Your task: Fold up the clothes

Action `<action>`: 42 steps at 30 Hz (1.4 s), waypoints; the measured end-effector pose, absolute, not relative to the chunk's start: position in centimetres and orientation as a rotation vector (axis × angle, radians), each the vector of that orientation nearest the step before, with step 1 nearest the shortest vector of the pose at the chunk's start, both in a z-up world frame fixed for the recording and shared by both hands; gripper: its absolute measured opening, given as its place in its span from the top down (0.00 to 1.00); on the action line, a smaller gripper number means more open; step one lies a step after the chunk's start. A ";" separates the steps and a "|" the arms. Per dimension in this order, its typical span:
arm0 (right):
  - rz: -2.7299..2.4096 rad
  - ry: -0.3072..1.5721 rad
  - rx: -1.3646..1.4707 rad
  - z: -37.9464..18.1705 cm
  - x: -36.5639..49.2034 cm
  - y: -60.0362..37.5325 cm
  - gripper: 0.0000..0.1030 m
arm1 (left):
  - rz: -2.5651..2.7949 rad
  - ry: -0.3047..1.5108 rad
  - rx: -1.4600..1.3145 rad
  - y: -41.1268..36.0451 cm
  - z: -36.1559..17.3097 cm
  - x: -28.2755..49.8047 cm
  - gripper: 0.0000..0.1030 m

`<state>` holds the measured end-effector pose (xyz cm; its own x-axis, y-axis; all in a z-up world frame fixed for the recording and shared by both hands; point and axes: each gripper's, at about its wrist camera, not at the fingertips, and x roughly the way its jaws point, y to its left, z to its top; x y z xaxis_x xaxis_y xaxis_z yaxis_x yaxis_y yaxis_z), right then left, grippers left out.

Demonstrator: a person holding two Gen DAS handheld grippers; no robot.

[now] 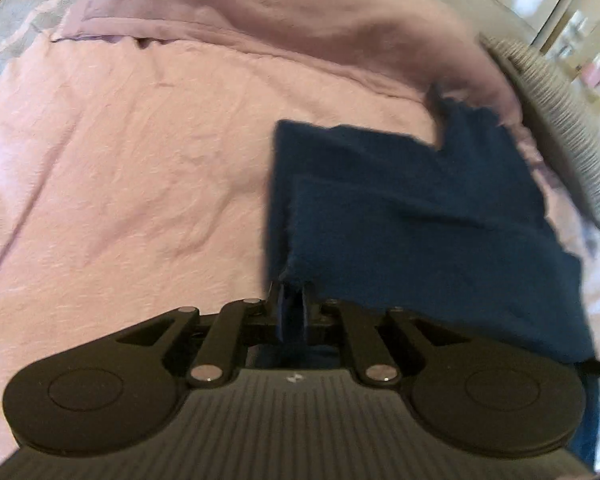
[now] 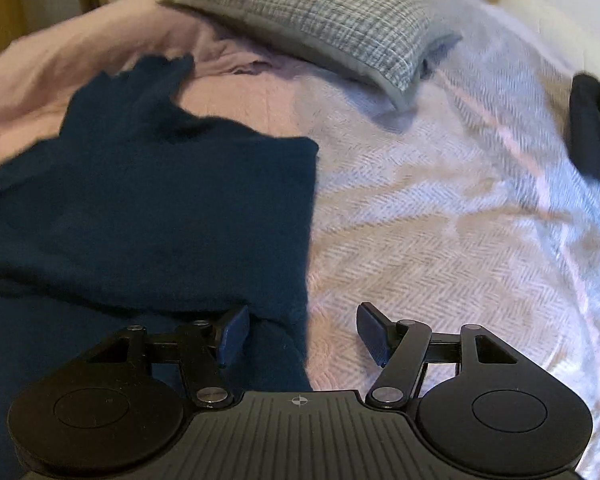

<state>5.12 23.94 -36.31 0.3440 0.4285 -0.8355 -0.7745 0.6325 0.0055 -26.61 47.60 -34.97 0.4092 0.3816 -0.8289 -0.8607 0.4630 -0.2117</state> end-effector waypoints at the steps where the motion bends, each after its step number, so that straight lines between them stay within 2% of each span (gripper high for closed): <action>1: 0.819 0.924 -0.405 -35.9 5.4 23.7 0.38 | 0.871 0.787 -0.691 47.5 -34.3 -26.7 0.95; 6: 0.849 0.927 -0.277 -34.5 6.7 23.6 0.38 | 0.806 0.669 -0.698 47.4 -31.2 -26.0 0.95; 11: 0.894 0.960 -0.227 -35.8 8.3 25.8 0.38 | 0.746 0.735 -0.689 49.5 -34.0 -23.1 0.93; 15: 0.849 1.101 -0.271 -38.8 10.4 27.2 0.38 | 0.762 0.786 -0.796 51.0 -35.8 -23.4 0.95; 21: 0.899 1.097 -0.144 -36.2 15.9 28.8 0.38 | 0.710 0.758 -0.737 54.2 -31.9 -21.7 0.93; 22: 0.924 1.106 -0.117 -35.9 17.0 29.9 0.38 | 0.689 0.741 -0.731 55.2 -31.6 -20.5 0.90; 25: 1.043 1.165 -0.021 -35.7 20.0 34.3 0.38 | 0.621 0.716 -0.709 57.8 -31.3 -16.0 0.72; 32: 1.171 1.327 0.120 -37.9 23.2 45.4 0.38 | 0.442 0.717 -0.892 63.2 -34.4 -4.9 0.65; 37: 1.166 1.368 0.127 -39.8 23.5 50.2 0.39 | 0.470 0.782 -0.899 65.1 -36.9 -0.4 0.62; 39: 1.166 1.368 0.121 -40.3 23.4 51.4 0.66 | 0.472 0.778 -0.919 65.5 -37.8 -0.1 0.66; 40: 1.172 1.367 0.116 -40.4 23.4 51.7 0.91 | 0.463 0.764 -0.938 65.7 -38.2 -0.1 0.75; 41: 1.176 1.355 0.107 -40.3 23.3 51.9 0.95 | 0.440 0.734 -0.948 65.7 -38.1 -0.4 0.94; 42: 1.191 1.325 0.101 -39.9 23.2 51.7 0.95 | 0.415 0.702 -0.955 65.6 -37.9 -0.7 0.95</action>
